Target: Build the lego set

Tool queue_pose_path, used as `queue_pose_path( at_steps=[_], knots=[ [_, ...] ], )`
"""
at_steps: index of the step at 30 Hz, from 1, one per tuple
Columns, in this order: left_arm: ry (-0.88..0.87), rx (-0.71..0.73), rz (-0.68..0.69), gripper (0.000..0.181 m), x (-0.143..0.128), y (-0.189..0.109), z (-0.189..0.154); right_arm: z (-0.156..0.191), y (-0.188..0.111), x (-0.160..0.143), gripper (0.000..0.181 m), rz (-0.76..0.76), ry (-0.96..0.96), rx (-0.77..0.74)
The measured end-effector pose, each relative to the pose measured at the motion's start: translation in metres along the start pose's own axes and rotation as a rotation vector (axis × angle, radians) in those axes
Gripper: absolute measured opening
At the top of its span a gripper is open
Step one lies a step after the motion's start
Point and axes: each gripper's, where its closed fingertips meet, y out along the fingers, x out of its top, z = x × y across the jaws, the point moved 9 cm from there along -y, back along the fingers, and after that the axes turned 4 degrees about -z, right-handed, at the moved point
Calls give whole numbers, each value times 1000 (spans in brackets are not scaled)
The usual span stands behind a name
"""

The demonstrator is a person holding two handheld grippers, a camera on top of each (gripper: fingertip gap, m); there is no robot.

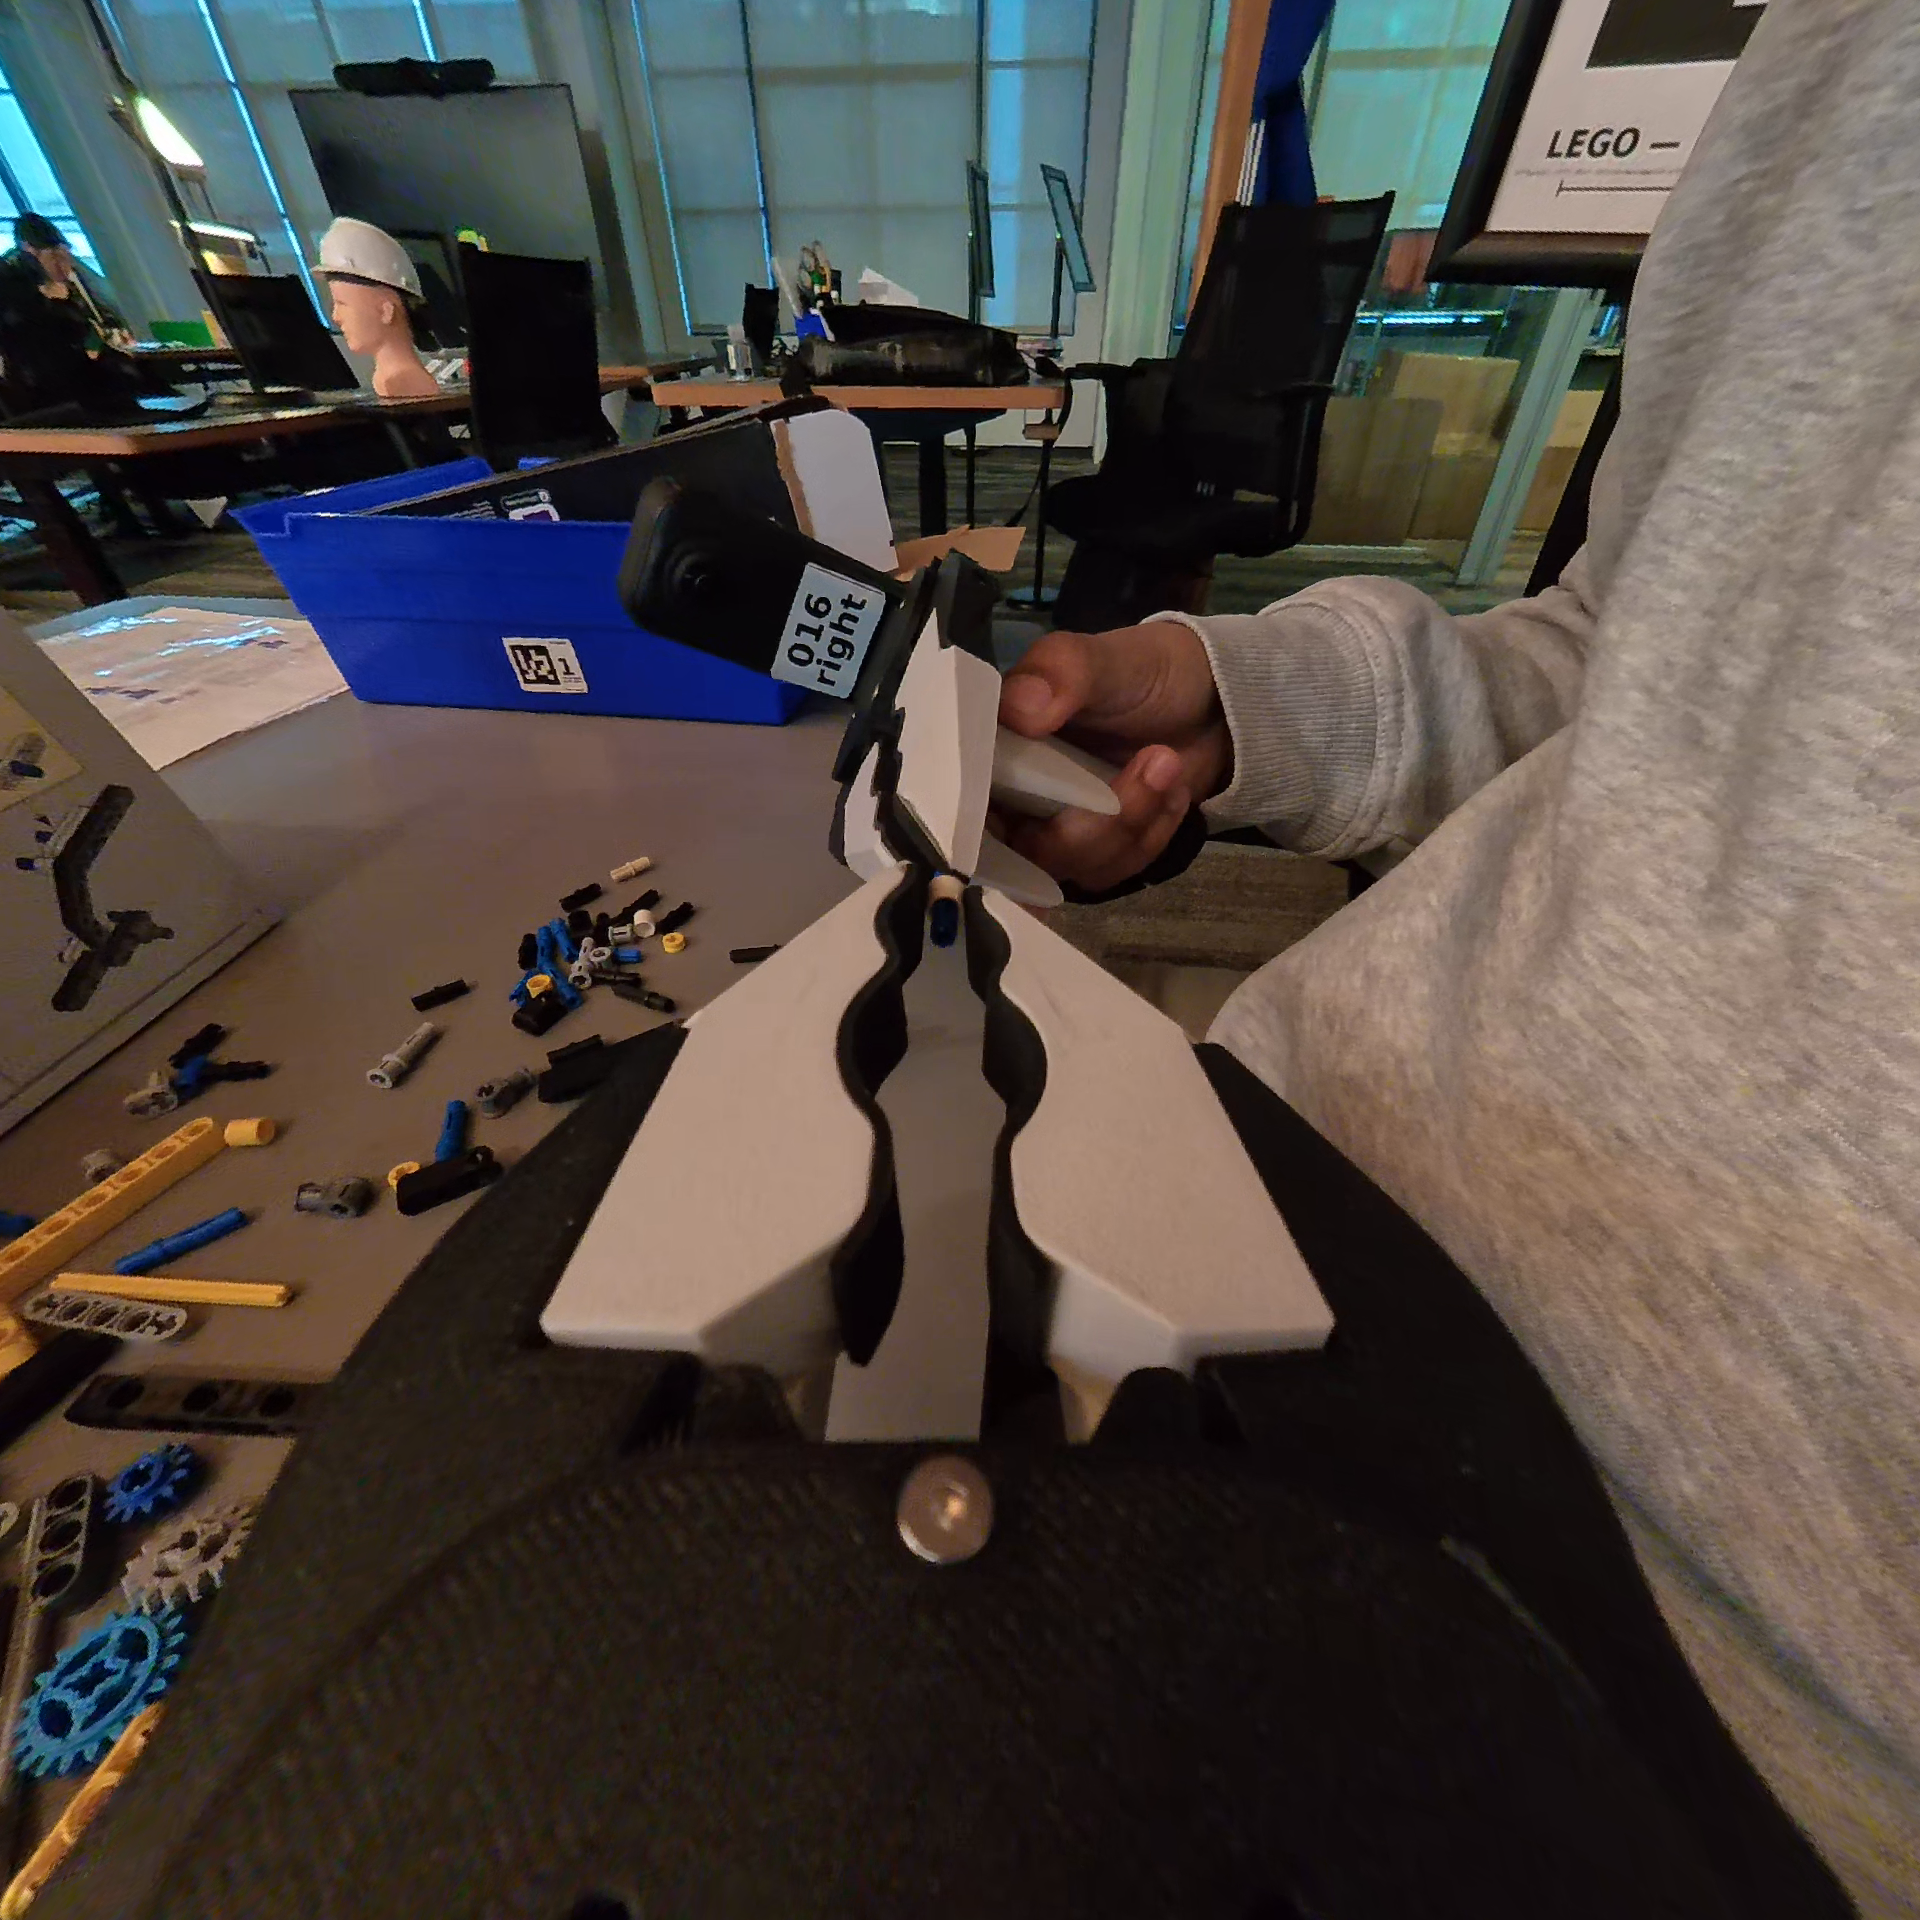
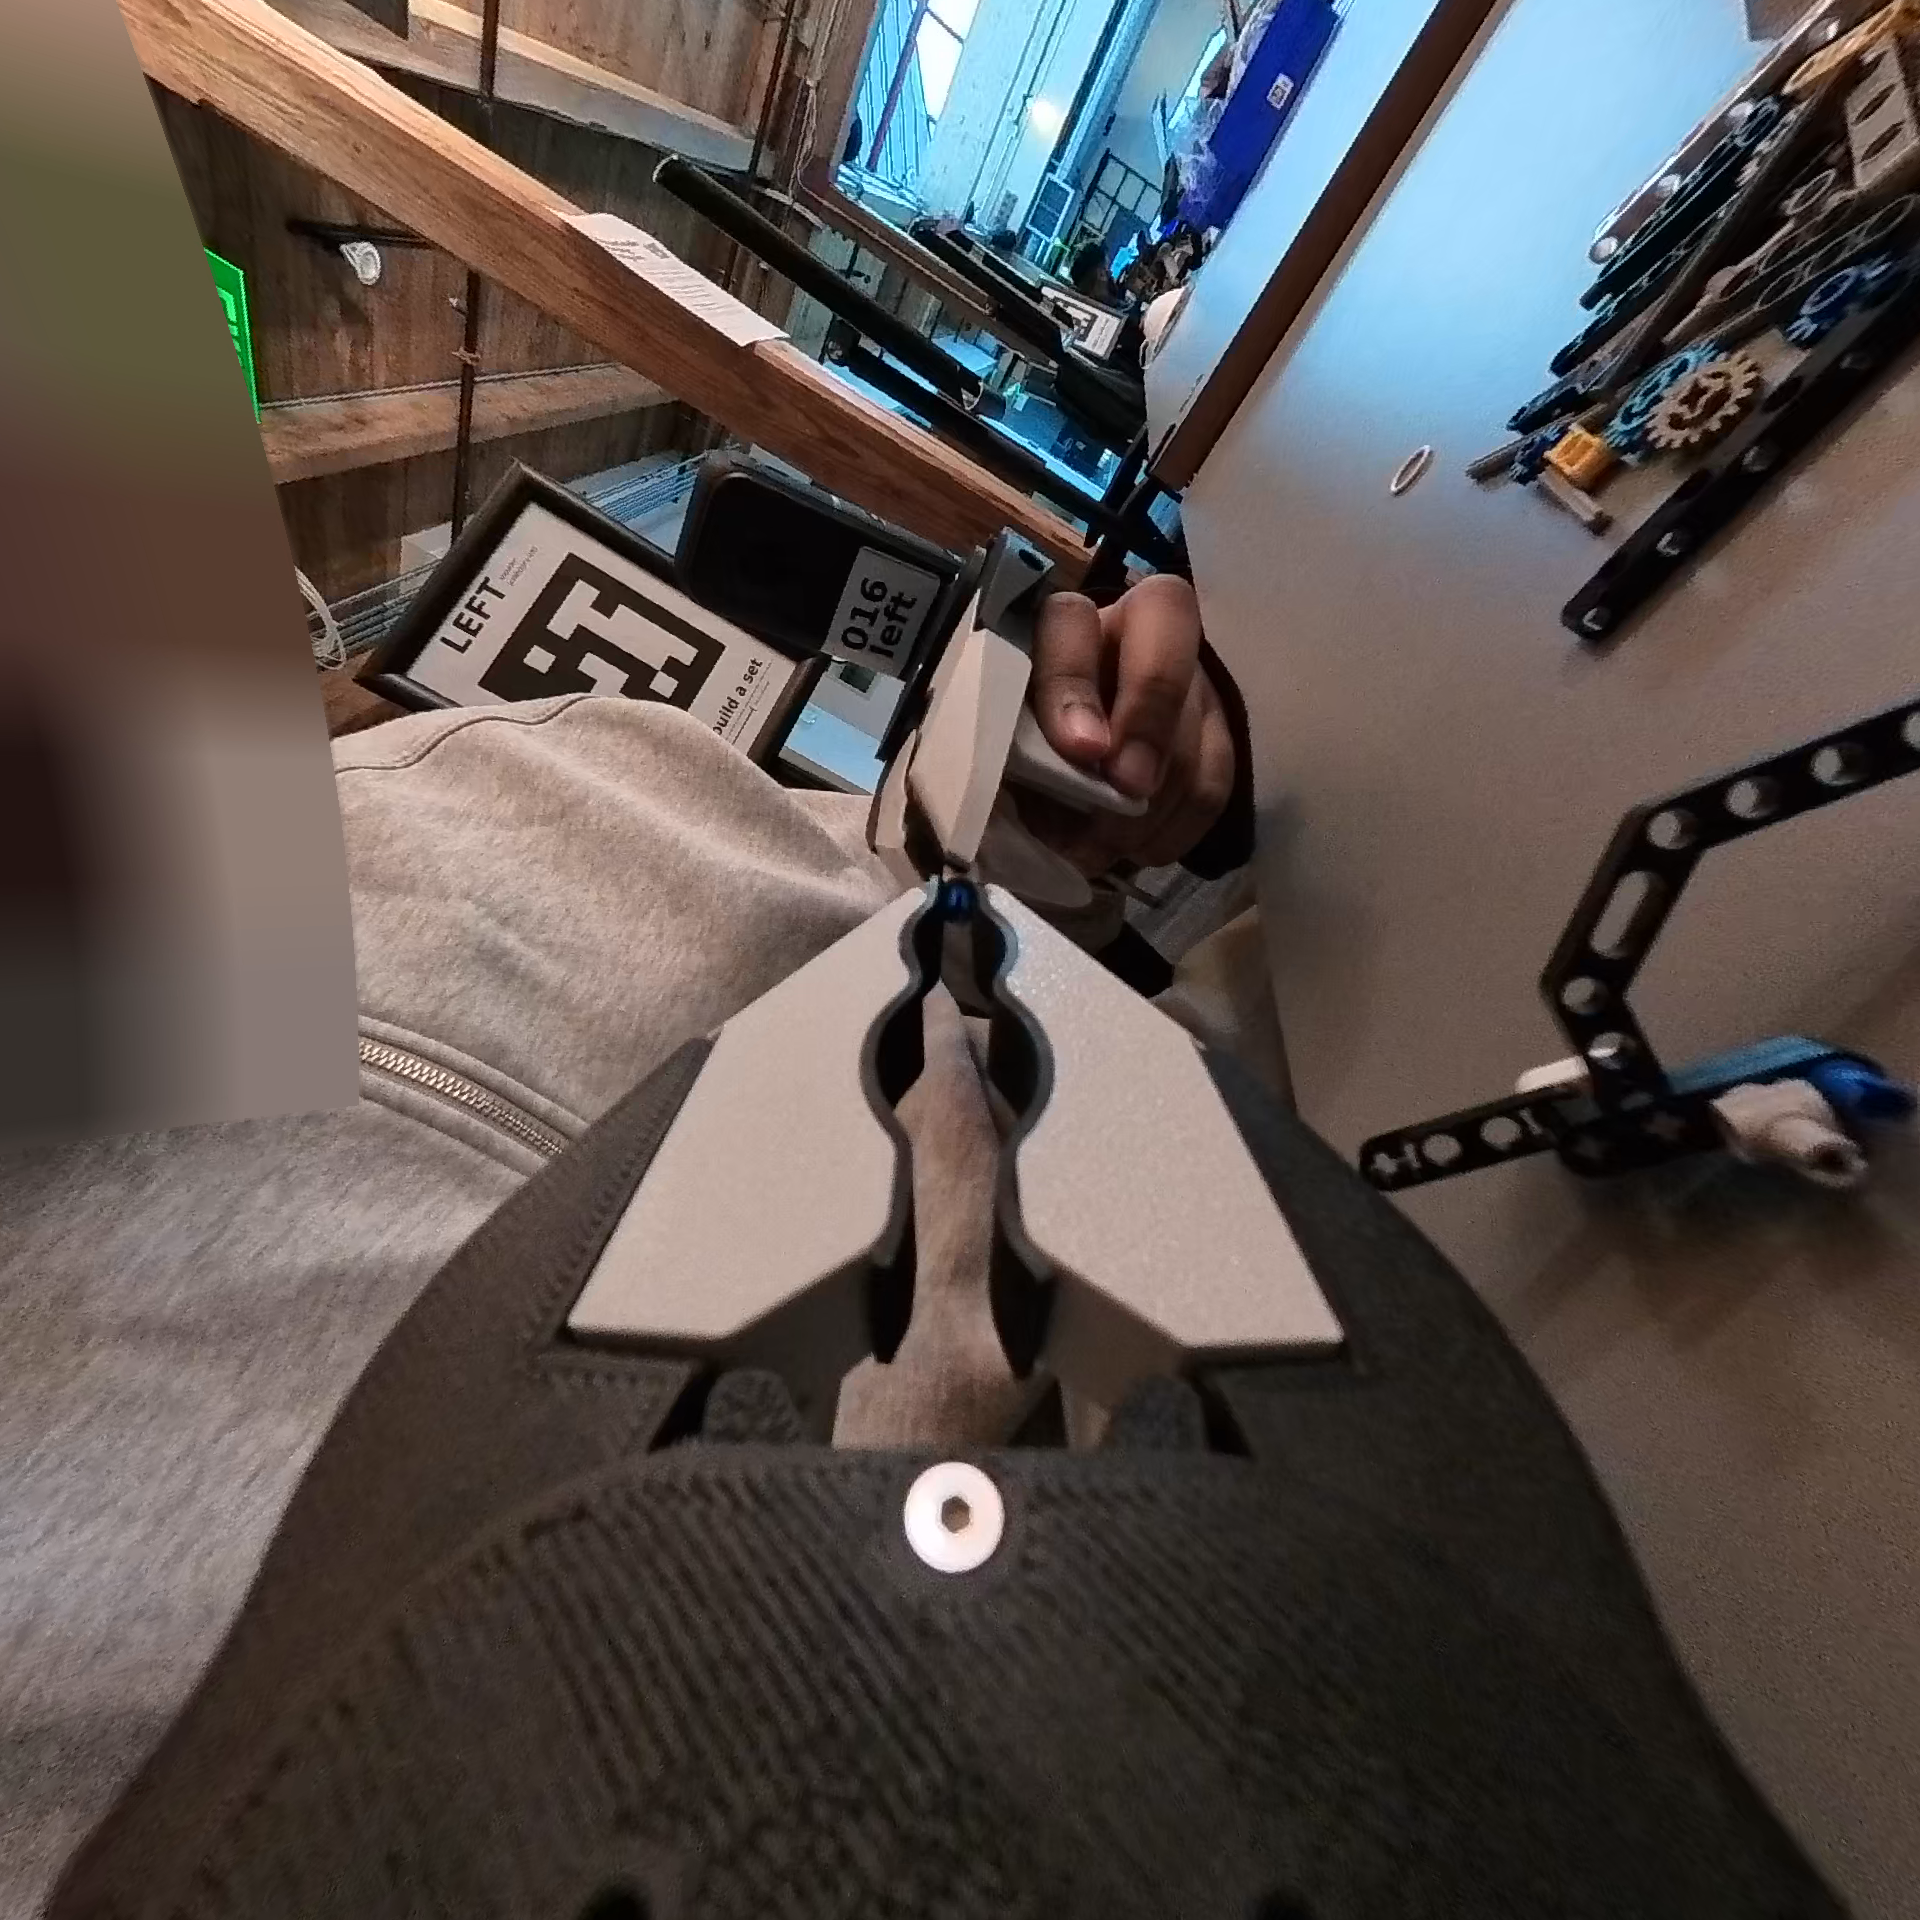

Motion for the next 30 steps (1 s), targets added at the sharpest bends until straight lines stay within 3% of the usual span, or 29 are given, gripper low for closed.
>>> queue_pose_path(
  at_steps=[30],
  knots=[
    [122, 51, 50, 6, 1, 3, -4, -4, -2, -1, 2, -7, 66, 10]
  ],
)
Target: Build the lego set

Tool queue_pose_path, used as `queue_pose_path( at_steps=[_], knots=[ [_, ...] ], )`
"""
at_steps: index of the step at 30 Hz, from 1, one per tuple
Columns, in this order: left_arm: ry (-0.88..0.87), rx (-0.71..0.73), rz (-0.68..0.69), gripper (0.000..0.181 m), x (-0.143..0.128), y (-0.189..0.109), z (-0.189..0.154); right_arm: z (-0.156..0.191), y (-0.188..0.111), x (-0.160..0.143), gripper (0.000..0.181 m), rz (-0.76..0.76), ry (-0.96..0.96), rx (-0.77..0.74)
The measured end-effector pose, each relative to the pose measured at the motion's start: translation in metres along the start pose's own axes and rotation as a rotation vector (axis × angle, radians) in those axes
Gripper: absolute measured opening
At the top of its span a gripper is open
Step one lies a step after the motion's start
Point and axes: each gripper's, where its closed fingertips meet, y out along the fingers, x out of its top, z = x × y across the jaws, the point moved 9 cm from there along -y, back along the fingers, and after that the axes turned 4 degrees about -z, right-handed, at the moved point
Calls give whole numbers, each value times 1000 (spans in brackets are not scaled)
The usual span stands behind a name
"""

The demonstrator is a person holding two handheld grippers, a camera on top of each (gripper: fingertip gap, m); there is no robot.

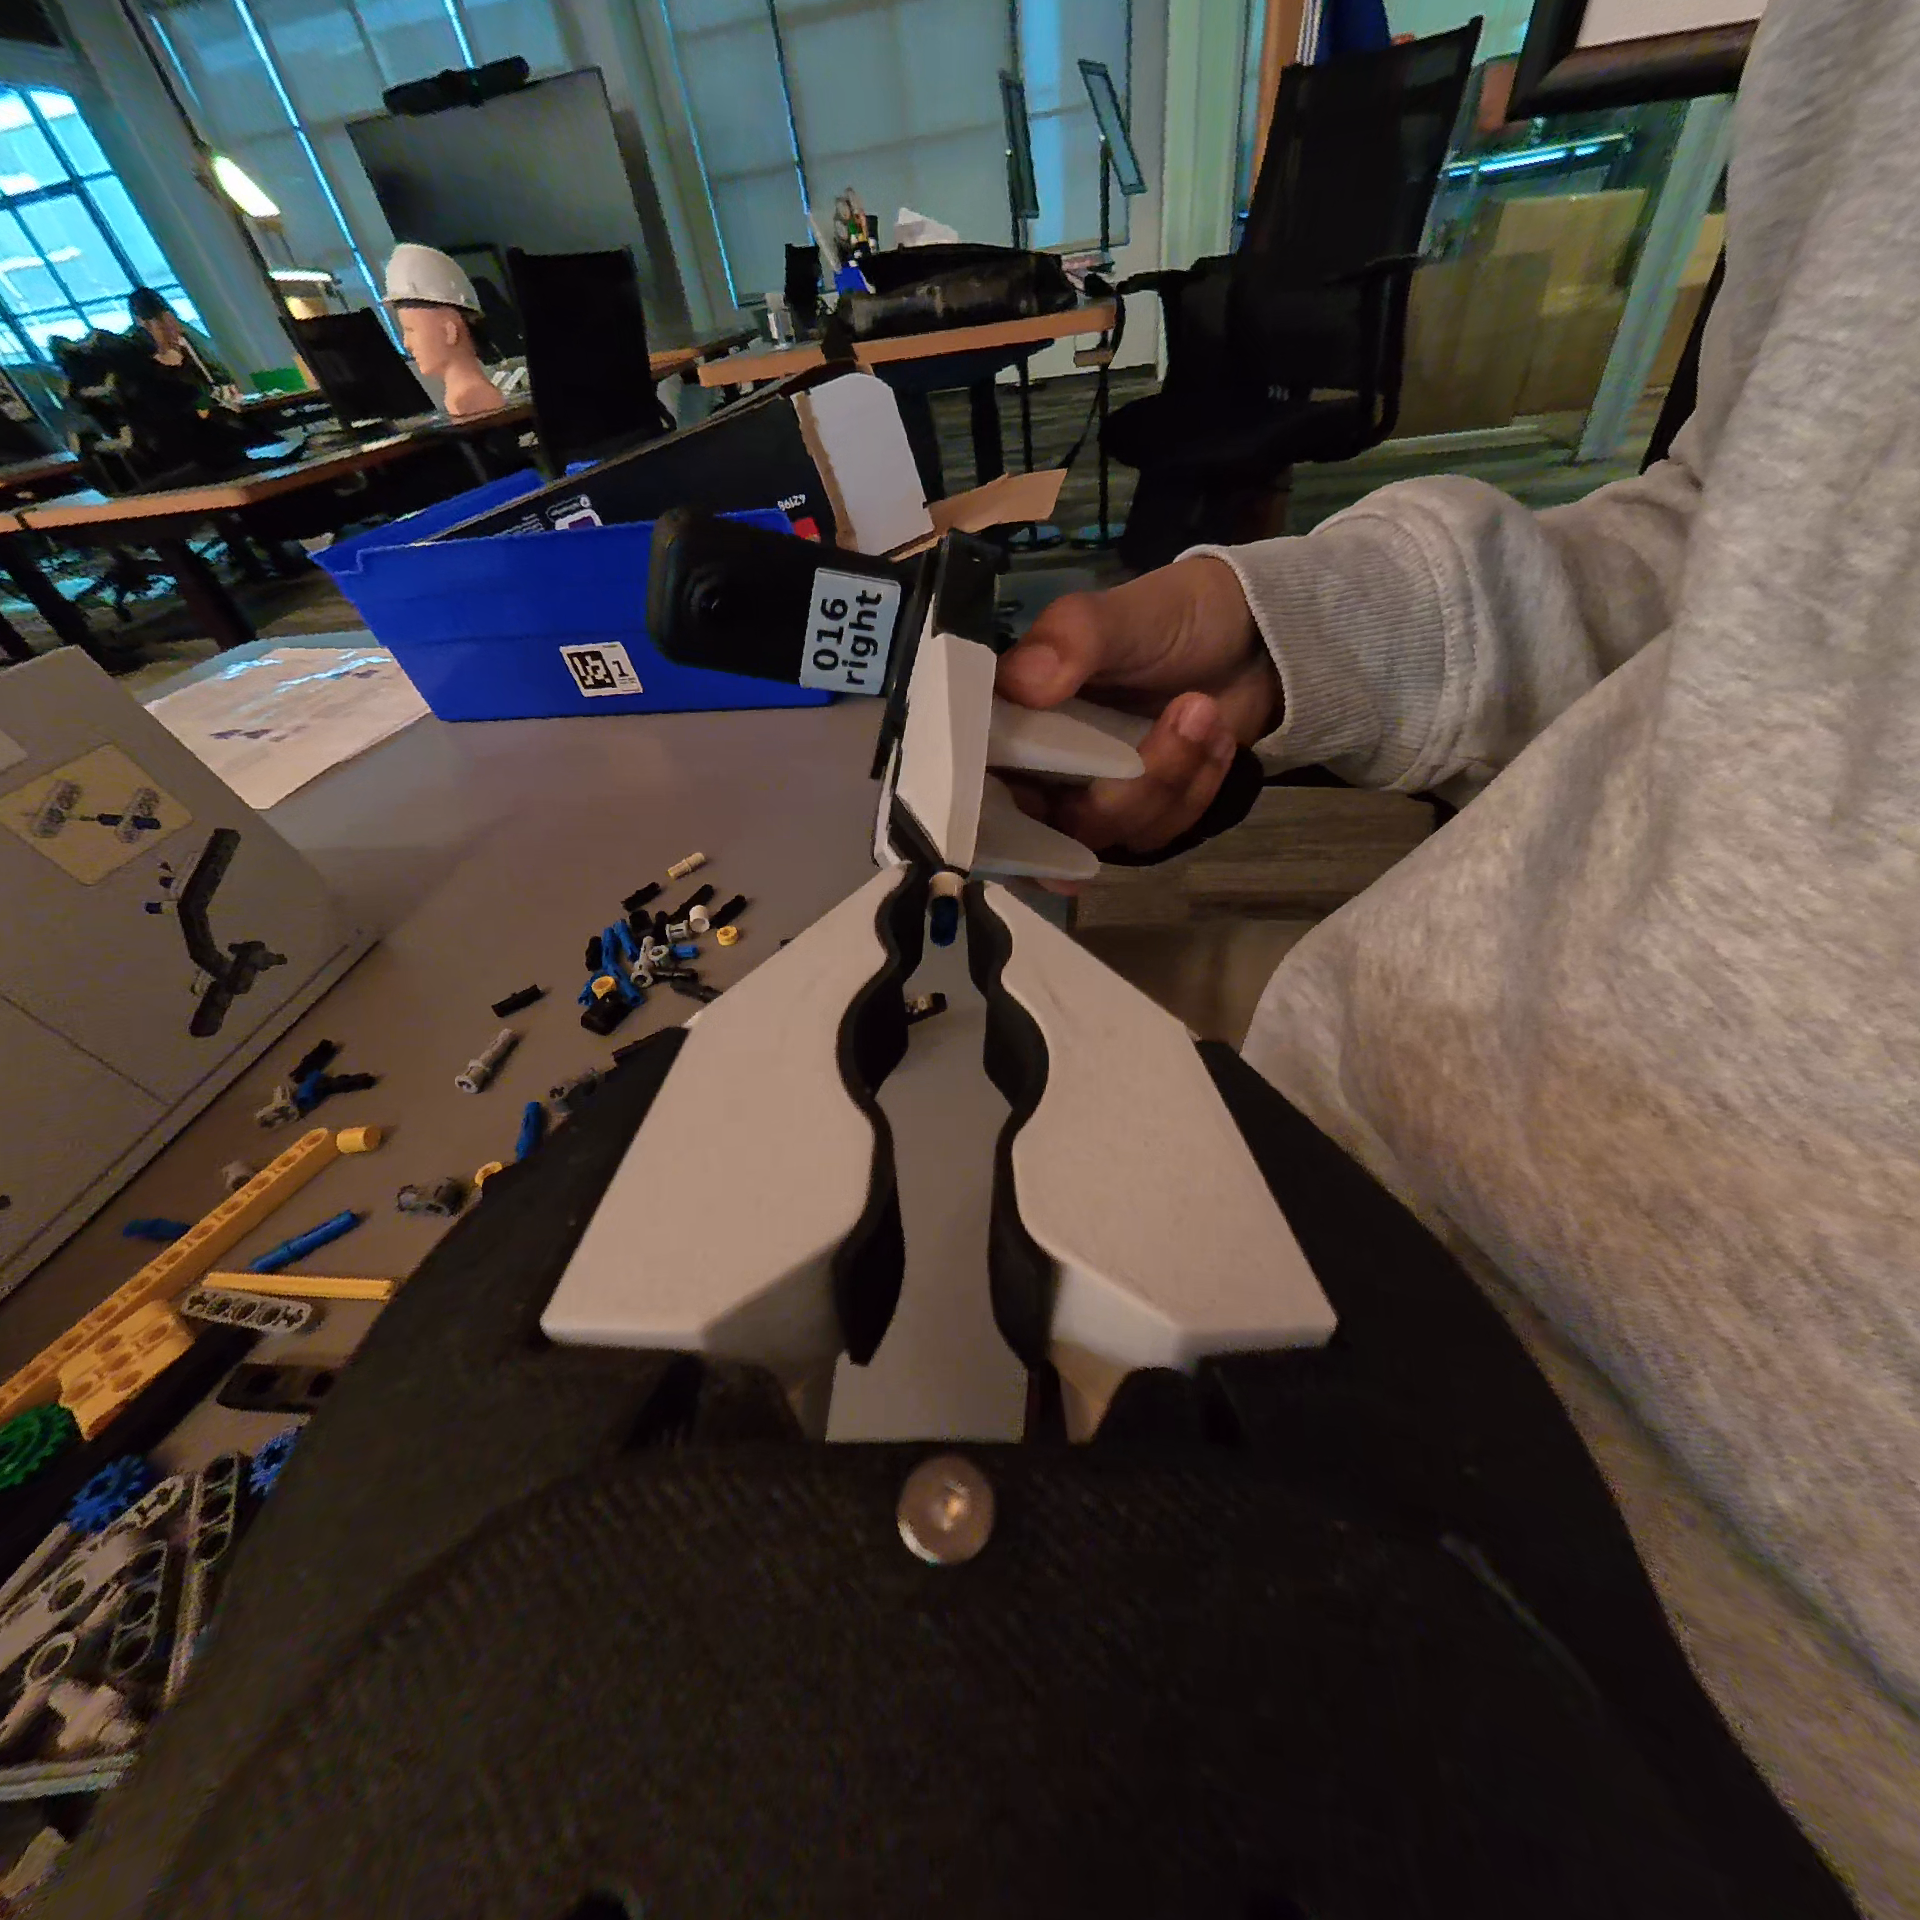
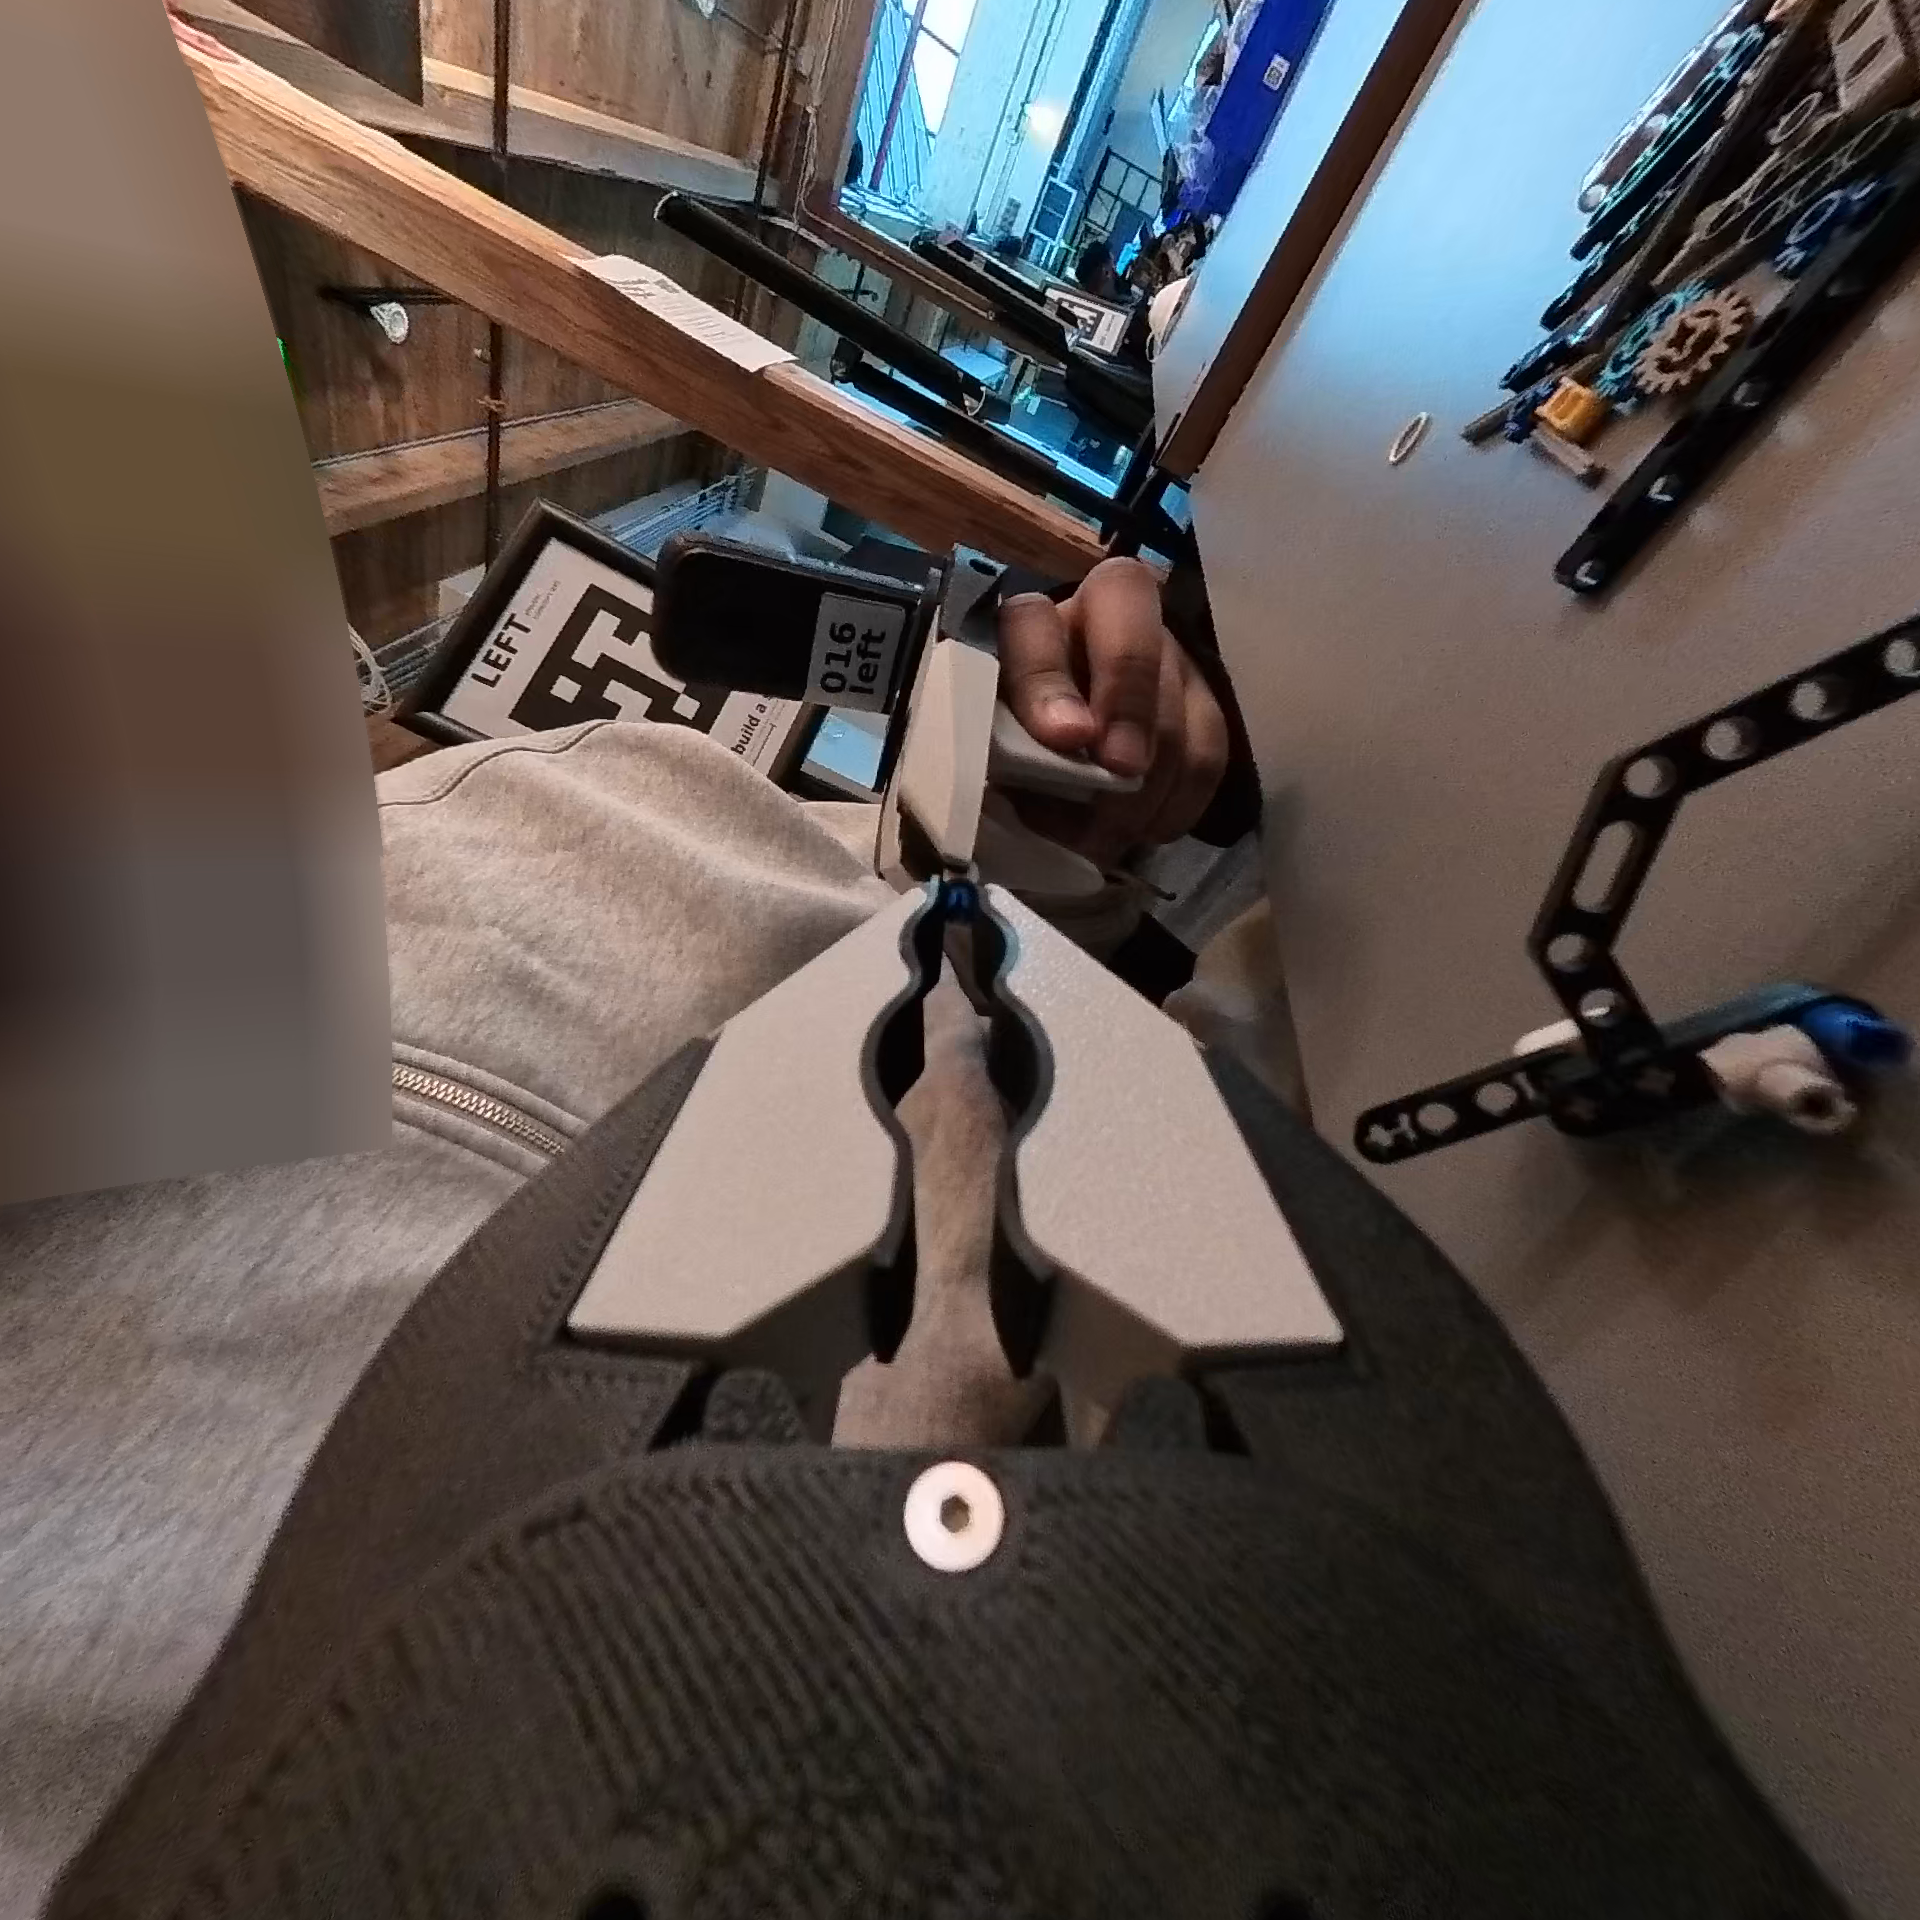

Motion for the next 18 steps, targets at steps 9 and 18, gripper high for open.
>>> queue_pose_path(
  at_steps=[9, 18],
  knots=[
    [10, -2, -3, 6, 0, 0, 0, -1, 0, 0, 2, 1, 21, 12],
    [43, -1, 19, 6, -2, 1, -1, -2, -1, -1, 2, 12, 31, 8]
  ],
)
